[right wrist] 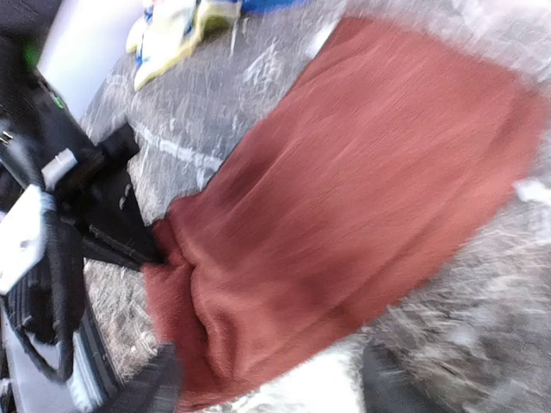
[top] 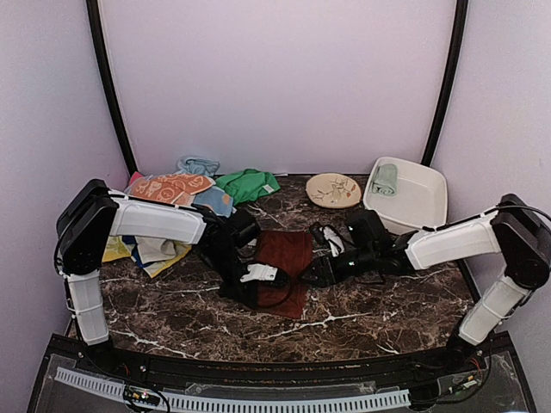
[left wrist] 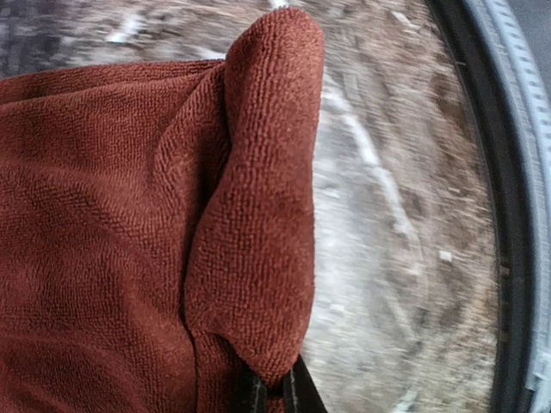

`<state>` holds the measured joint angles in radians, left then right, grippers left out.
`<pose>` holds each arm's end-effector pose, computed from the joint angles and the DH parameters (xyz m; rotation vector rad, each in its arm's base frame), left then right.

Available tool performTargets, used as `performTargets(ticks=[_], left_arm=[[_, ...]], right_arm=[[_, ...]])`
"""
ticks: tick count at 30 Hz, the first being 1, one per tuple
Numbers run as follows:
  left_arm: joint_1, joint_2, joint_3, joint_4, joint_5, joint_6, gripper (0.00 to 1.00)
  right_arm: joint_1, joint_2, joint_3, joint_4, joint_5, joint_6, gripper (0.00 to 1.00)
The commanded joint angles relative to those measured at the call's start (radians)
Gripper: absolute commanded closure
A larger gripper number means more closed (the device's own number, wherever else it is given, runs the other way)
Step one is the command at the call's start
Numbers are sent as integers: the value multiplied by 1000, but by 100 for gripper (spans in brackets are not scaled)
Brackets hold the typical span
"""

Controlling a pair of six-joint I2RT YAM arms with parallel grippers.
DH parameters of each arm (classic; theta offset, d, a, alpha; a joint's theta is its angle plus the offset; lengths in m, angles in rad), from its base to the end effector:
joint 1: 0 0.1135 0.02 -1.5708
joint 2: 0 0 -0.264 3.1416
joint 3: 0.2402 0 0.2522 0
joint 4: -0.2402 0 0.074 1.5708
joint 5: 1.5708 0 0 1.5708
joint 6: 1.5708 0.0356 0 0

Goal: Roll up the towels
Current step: Roll the towel at the center of the board.

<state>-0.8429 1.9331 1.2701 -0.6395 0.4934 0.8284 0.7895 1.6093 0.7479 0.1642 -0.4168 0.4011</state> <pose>0.2346 -0.2886 0.1553 2.1372 1.8044 -0.7067 0.2130 0.2352 0.1621 -0.7041 2.3374 1.0614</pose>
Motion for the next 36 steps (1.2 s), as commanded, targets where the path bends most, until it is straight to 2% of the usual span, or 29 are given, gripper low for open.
performTargets(ticks=[1,3,5,8,11,12,14,18,19,23,26,30,36], left_arm=[[12,-48,-12,-227,157,30,100],[20,-11,-1,-258,179,28,100],[37,38,20,-287,199,21,100],[63,107,63,-325,233,14,100],[89,156,104,-353,269,5,100],[94,171,118,-362,276,4,100],[106,201,151,-393,292,0,100],[119,251,203,-420,295,-23,100],[121,260,208,-422,291,-28,100],[122,296,233,-433,279,-53,100],[125,320,245,-435,267,-67,100],[127,352,280,-467,264,-74,100],[130,367,313,-497,257,-64,100]], right_arm=[[-3,-205,-141,143,235,-59,0],[-4,-301,-199,201,319,-79,0],[-3,-381,-233,240,483,-37,0],[-26,-464,-229,188,633,66,0],[-39,-508,-283,283,454,-6,0],[-29,-504,-276,264,425,-40,0],[43,-504,-274,205,473,-152,0],[313,-510,-318,140,746,-437,6],[374,-499,-323,128,769,-498,11],[607,-406,-279,118,864,-685,16],[700,-266,-205,119,920,-824,23],[749,-80,-129,192,942,-990,30],[742,144,-90,407,975,-1203,37]])
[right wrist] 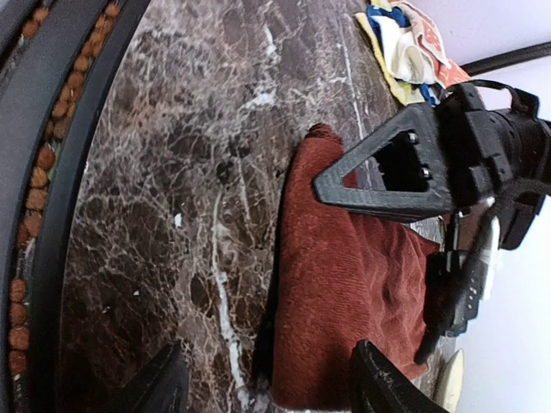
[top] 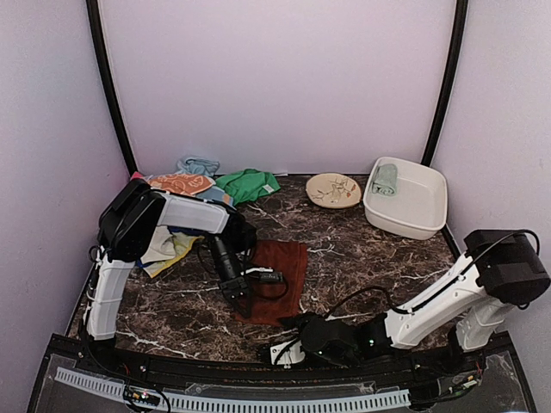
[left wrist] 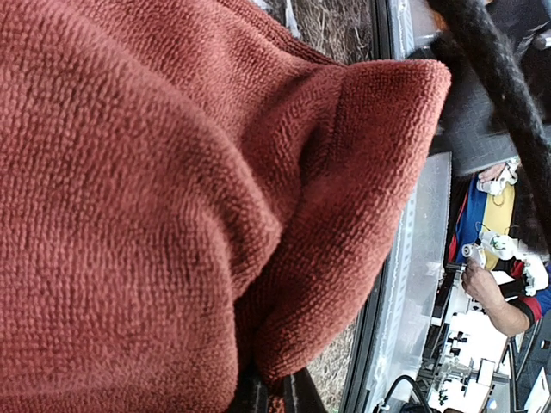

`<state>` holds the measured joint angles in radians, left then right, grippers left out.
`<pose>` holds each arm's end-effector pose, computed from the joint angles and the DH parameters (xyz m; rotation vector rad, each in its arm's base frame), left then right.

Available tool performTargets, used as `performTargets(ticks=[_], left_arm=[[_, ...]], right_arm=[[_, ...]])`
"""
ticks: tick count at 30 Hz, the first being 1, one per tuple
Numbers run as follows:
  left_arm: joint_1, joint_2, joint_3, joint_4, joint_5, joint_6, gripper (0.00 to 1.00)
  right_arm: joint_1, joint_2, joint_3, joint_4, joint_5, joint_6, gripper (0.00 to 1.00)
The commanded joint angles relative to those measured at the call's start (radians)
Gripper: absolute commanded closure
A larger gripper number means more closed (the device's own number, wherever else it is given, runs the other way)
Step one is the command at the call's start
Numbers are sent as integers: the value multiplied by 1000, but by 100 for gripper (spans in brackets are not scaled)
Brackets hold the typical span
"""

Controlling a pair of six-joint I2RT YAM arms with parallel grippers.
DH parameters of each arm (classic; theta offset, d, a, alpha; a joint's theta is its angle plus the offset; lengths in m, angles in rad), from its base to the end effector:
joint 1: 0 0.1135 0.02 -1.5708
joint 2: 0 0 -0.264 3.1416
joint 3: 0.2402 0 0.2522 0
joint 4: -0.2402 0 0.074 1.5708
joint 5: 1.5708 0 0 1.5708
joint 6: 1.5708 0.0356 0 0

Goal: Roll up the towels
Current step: Roll the towel at the center of the board.

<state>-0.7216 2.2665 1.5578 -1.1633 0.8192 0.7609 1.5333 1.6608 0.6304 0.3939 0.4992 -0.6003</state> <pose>0.2719 -0.2739 0.1084 -1.6513 -2.0610 1.1517 0.0285 0.3050 0.1347 -1.7105 1.2521 -0.0017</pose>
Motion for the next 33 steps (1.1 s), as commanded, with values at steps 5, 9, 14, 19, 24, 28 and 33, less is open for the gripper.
performTargets(ticks=[5,9,14,19,24,28,33], left_arm=[[11,52,52,-3,-71,13,100],[11,56,60,-15,-71,23,100],[13,58,62,-25,-71,34,100],[17,52,75,-66,-69,58,90],[59,-55,55,-12,-52,40,73],[141,-214,-64,181,-44,-47,58],[183,-402,-241,333,-124,-35,57]], right_arm=[[-40,215,76,274,84,-285,48],[-63,287,96,349,116,-338,55],[-82,317,119,316,99,-295,56],[-111,313,169,136,41,-150,67],[-144,264,211,-42,-56,50,89],[-176,228,230,-146,-161,206,96],[-244,192,254,-236,-369,391,98]])
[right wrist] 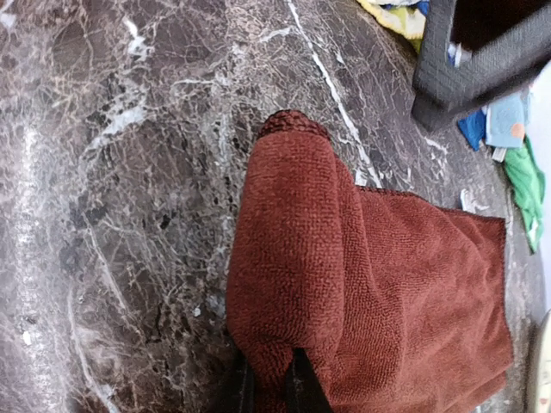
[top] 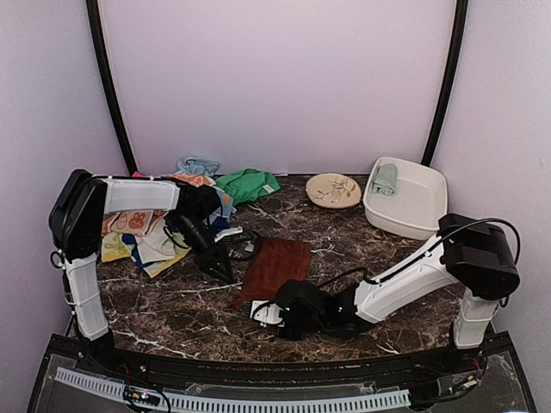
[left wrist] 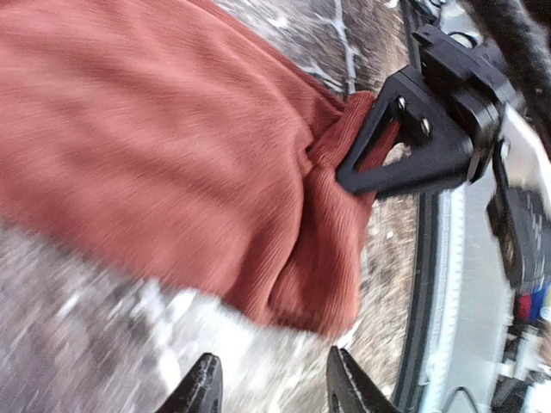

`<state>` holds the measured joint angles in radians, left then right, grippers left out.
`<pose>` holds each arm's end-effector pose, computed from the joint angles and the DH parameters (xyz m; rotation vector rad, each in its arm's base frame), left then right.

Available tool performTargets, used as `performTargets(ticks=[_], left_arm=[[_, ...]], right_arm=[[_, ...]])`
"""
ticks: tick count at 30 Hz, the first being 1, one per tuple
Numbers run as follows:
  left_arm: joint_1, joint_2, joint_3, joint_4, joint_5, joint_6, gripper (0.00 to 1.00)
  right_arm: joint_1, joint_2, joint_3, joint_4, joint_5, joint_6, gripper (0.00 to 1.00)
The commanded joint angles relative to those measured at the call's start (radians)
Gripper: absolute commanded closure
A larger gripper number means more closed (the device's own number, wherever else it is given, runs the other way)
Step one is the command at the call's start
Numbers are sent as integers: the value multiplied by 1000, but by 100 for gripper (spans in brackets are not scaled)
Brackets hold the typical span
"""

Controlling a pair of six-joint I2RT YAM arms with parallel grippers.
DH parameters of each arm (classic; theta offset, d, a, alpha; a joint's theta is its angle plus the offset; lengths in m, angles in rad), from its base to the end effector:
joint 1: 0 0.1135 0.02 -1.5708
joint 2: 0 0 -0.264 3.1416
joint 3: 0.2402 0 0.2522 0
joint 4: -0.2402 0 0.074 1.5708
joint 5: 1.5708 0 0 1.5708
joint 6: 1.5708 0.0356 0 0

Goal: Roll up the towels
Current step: Roll the towel at the center of the board.

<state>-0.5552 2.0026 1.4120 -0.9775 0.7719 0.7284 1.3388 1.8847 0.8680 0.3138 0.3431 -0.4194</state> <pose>0.2993 -0.2149 0.1672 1.7071 2.2815 -1.1532 0.0952 0.3510 0.1184 -1.5964 1.5536 0.1118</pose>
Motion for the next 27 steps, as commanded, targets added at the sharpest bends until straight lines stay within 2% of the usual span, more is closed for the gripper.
performTargets(ticks=[1,9,15,21,27], left_arm=[[19,-171,-118,156,-113,6,57],[10,-350,-290,253,-182,42,57],[-127,-410,-351,300,-253,49,60],[-212,-435,-372,400,-305,41,59],[-291,-366,-312,425,-374,56,58]], right_arm=[[-65,-33,24,-174,-248,236,99],[-223,-5,88,-280,-608,374,100],[-334,64,135,-302,-847,475,100],[-390,117,142,-303,-989,567,100],[-417,133,129,-283,-1015,600,100]])
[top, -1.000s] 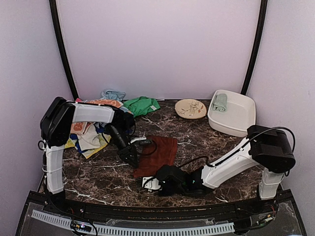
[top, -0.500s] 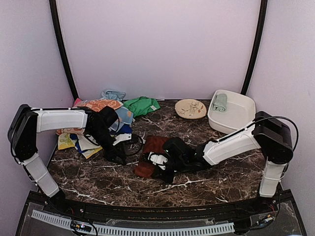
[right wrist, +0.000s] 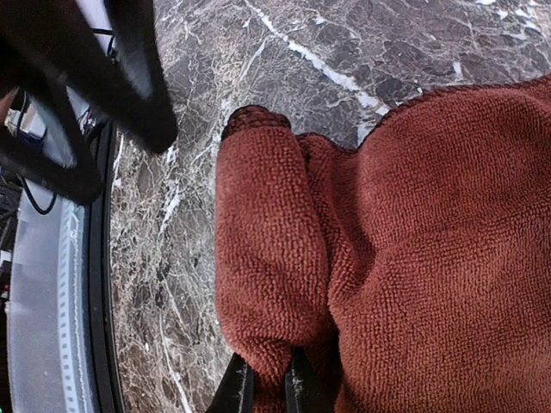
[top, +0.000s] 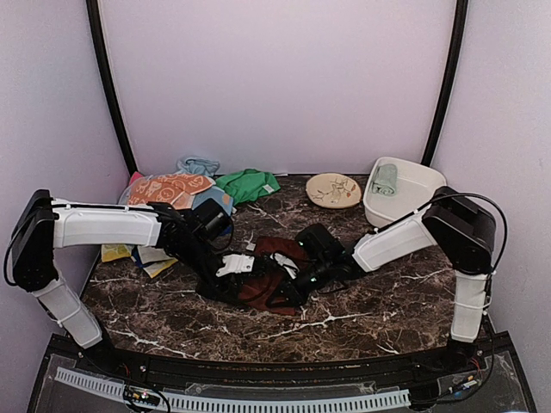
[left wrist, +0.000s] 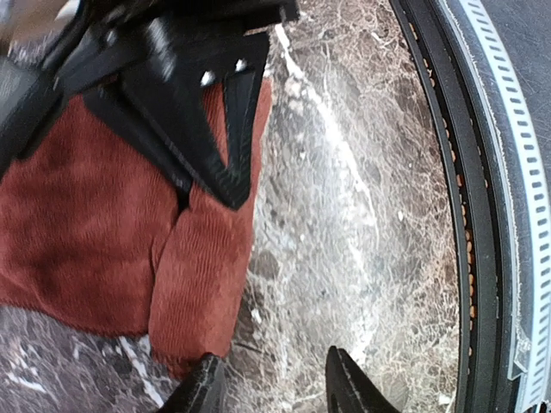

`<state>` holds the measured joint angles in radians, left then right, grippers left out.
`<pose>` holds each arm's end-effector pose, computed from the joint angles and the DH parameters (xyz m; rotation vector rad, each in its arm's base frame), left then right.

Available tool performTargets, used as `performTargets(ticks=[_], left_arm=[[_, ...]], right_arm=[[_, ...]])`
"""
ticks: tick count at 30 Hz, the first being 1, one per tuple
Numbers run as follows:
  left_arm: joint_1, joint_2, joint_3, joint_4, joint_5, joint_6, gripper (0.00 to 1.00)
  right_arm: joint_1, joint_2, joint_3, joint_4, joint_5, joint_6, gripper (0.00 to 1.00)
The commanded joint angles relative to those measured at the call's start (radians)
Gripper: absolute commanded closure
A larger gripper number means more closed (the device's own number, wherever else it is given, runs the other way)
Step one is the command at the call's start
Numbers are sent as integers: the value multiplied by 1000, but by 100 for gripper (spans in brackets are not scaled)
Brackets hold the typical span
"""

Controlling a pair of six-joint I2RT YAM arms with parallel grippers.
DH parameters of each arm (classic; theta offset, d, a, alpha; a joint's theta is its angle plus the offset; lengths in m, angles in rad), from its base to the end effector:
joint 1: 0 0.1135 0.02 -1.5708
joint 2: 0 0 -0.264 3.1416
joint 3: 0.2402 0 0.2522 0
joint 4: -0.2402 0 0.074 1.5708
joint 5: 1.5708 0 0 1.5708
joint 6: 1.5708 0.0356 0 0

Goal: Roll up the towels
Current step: Roll the towel at the center of the board.

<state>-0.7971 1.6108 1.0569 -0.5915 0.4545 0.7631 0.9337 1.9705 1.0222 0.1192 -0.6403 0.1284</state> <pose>0.2084 -0.2357 0.2029 1.9649 1.7970 -0.6247 0.2111 0.3210 0.1171 -1.2988 2.2123 1.2284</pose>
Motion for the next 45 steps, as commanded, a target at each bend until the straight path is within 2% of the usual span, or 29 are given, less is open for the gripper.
performTargets(ticks=[1,9,14,23,32,35,41,45], left_arm=[[-62,47,51,42,-73,24,58],[-118,94,46,157,-176,9,59],[-120,146,61,164,-246,-6,58],[-120,188,53,140,-197,-28,61],[-121,94,75,100,-158,-47,55],[-121,110,68,91,-126,-48,57],[-120,159,36,156,-166,-64,59],[-110,197,40,193,-213,-71,69]], right_arm=[[-16,49,-23,-91,-35,56,100],[-39,50,-45,-40,-77,100,100],[-42,61,-42,-40,-86,99,100],[-58,52,-63,14,-86,146,100],[-57,54,-57,-3,-84,142,100],[-58,56,-52,-12,-85,147,100],[-57,44,-62,-8,-87,151,100],[-58,35,-69,4,-91,159,100]])
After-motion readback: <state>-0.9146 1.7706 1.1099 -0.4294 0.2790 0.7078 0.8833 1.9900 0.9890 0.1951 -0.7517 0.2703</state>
